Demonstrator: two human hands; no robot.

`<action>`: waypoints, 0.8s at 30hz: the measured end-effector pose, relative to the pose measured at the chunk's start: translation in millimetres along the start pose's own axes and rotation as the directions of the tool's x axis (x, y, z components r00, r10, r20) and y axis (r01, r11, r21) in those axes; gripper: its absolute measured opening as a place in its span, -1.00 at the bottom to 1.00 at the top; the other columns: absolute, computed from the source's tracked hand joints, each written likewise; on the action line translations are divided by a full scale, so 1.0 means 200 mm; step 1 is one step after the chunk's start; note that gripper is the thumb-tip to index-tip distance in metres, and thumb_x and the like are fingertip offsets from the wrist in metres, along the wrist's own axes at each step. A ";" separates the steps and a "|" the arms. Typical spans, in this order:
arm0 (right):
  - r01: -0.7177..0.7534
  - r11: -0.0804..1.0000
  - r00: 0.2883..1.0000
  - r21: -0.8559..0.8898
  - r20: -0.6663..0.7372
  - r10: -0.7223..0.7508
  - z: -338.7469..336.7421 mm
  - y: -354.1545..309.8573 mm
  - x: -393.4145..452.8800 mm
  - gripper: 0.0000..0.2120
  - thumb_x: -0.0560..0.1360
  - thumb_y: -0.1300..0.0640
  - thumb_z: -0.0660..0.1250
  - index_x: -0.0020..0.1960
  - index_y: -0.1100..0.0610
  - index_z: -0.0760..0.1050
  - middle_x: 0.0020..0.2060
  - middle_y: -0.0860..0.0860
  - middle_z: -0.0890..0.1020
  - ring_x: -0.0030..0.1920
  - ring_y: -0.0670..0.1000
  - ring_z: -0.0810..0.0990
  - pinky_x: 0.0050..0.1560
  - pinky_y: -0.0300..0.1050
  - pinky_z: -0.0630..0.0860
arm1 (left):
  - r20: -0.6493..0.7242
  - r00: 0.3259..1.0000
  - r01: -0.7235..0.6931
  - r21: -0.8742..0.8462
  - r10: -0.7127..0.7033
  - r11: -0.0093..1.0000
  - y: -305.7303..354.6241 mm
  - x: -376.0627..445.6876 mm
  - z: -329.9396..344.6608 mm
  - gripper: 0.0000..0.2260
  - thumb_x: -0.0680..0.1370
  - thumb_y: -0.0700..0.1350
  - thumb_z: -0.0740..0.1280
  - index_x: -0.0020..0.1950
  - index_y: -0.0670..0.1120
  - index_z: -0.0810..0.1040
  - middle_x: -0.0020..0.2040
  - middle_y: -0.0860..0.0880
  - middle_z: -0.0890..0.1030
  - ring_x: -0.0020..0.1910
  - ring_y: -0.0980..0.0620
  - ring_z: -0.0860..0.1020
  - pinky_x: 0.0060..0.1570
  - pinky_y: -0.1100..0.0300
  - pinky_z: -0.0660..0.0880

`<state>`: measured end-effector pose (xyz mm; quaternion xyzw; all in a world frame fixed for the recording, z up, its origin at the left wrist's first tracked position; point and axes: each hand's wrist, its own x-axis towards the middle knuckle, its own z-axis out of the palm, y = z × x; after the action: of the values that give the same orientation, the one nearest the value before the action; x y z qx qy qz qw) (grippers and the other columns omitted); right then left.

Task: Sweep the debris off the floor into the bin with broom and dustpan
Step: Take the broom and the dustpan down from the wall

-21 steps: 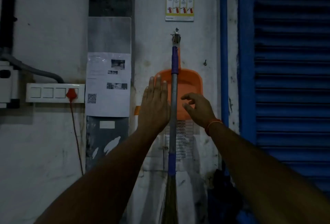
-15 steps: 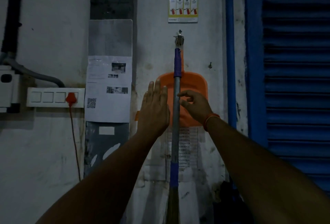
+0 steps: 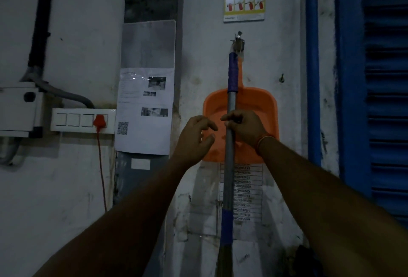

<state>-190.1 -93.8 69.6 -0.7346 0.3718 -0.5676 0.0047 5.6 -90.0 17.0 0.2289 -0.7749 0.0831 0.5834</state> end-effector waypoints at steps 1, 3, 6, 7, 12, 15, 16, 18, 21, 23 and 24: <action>-0.001 1.000 1.000 0.030 0.003 0.001 -0.01 -0.01 0.01 -0.83 0.51 0.27 0.36 0.04 0.10 0.66 0.03 0.01 0.66 0.07 -0.01 0.62 0.08 -0.03 0.63 | 0.038 0.999 0.032 -0.060 -0.030 0.998 0.00 0.00 -0.01 -0.82 0.53 -0.17 0.37 0.12 0.00 0.56 0.22 0.02 0.48 0.21 0.07 0.50 0.17 0.04 0.55; 0.027 0.998 1.000 0.058 0.004 -0.028 -0.02 -0.04 0.06 -0.83 0.52 0.29 0.36 0.05 0.15 0.66 0.03 0.04 0.67 0.07 0.01 0.62 0.10 -0.07 0.61 | 0.106 0.991 0.102 -0.164 -0.085 0.981 0.01 -0.01 -0.01 -0.84 0.55 -0.16 0.38 0.11 0.01 0.58 0.22 0.04 0.50 0.24 0.06 0.51 0.23 0.09 0.51; 0.098 0.994 0.995 0.054 0.015 -0.099 -0.05 -0.10 0.14 -0.83 0.52 0.29 0.36 0.07 0.16 0.64 0.02 0.04 0.67 0.08 0.01 0.62 0.15 -0.03 0.58 | 0.150 0.980 0.164 -0.261 -0.128 0.951 0.00 -0.02 -0.01 -0.84 0.56 -0.13 0.39 0.12 0.05 0.60 0.26 0.04 0.52 0.28 0.08 0.50 0.30 0.09 0.46; 0.107 0.993 0.994 0.053 0.014 -0.108 -0.06 -0.11 0.16 -0.83 0.52 0.29 0.36 0.07 0.15 0.64 0.02 0.03 0.67 0.09 0.00 0.62 0.17 -0.01 0.58 | 0.158 0.978 0.175 -0.284 -0.134 0.943 0.00 -0.02 0.00 -0.83 0.56 -0.12 0.39 0.13 0.07 0.60 0.27 0.04 0.54 0.29 0.09 0.50 0.32 0.06 0.46; 0.142 0.985 0.990 0.094 -0.018 -0.141 -0.08 -0.19 0.22 -0.76 0.49 0.27 0.39 -0.03 -0.06 0.66 0.00 -0.05 0.67 0.16 0.04 0.59 0.20 0.04 0.57 | 0.227 0.964 0.223 -0.392 -0.142 0.893 -0.01 -0.01 0.02 -0.77 0.55 -0.09 0.41 0.20 0.06 0.62 0.25 0.05 0.61 0.30 0.03 0.54 0.32 -0.09 0.50; 0.143 0.978 0.990 0.153 -0.036 -0.139 -0.08 -0.23 0.20 -0.81 0.50 0.28 0.38 0.05 0.09 0.67 0.02 0.08 0.68 0.07 0.06 0.64 0.11 0.06 0.62 | 0.257 0.958 0.240 -0.480 -0.127 0.844 0.01 0.00 0.03 -0.74 0.56 -0.11 0.41 0.25 0.03 0.60 0.26 -0.05 0.61 0.28 -0.08 0.57 0.25 -0.20 0.53; 0.144 0.974 0.989 0.172 -0.039 -0.140 -0.08 -0.24 0.20 -0.82 0.51 0.29 0.37 0.06 0.14 0.66 0.02 0.10 0.68 0.05 0.07 0.65 0.09 0.07 0.62 | 0.259 0.958 0.241 -0.494 -0.124 0.836 0.02 0.01 0.03 -0.74 0.57 -0.14 0.39 0.25 0.02 0.60 0.26 -0.06 0.61 0.28 -0.08 0.57 0.24 -0.20 0.54; 0.140 0.966 0.990 0.217 -0.041 -0.135 -0.08 -0.27 0.19 -0.83 0.51 0.29 0.37 0.04 0.12 0.65 0.00 0.12 0.68 0.02 0.12 0.67 0.08 0.09 0.63 | 0.246 0.963 0.224 -0.498 -0.111 0.838 0.04 0.02 0.03 -0.73 0.59 -0.19 0.38 0.26 0.02 0.60 0.28 -0.03 0.59 0.29 -0.02 0.56 0.24 -0.16 0.55; 0.126 0.943 0.992 0.308 -0.037 -0.121 -0.08 -0.30 0.17 -0.82 0.51 0.30 0.37 0.05 0.11 0.65 -0.02 0.12 0.68 0.02 0.16 0.67 0.08 0.10 0.62 | 0.206 0.974 0.190 -0.496 -0.098 0.847 0.07 0.04 0.02 -0.71 0.57 -0.23 0.38 0.27 0.01 0.60 0.28 0.03 0.59 0.29 0.05 0.55 0.29 -0.07 0.53; 0.097 0.924 0.995 0.369 -0.038 -0.089 -0.09 -0.31 0.14 -0.81 0.51 0.28 0.37 0.09 0.12 0.63 -0.03 0.07 0.66 0.04 0.11 0.65 0.09 0.05 0.61 | 0.193 0.977 0.176 -0.516 -0.087 0.838 0.08 0.04 0.00 -0.70 0.57 -0.26 0.37 0.27 0.00 0.60 0.27 0.00 0.61 0.27 0.03 0.56 0.28 -0.04 0.53; 0.075 0.911 0.997 0.406 -0.032 -0.068 -0.10 -0.32 0.12 -0.81 0.51 0.28 0.37 0.11 0.13 0.62 -0.05 0.05 0.65 0.04 0.10 0.64 0.10 0.03 0.60 | 0.188 0.979 0.170 -0.524 -0.081 0.835 0.08 0.04 -0.02 -0.70 0.58 -0.27 0.36 0.27 -0.02 0.60 0.26 -0.02 0.61 0.26 0.01 0.57 0.27 -0.02 0.54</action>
<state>-171.0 -53.1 124.1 -0.7258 0.2184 -0.6385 0.1336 -0.8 -76.0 27.6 0.1129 -0.7941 -0.1941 0.5648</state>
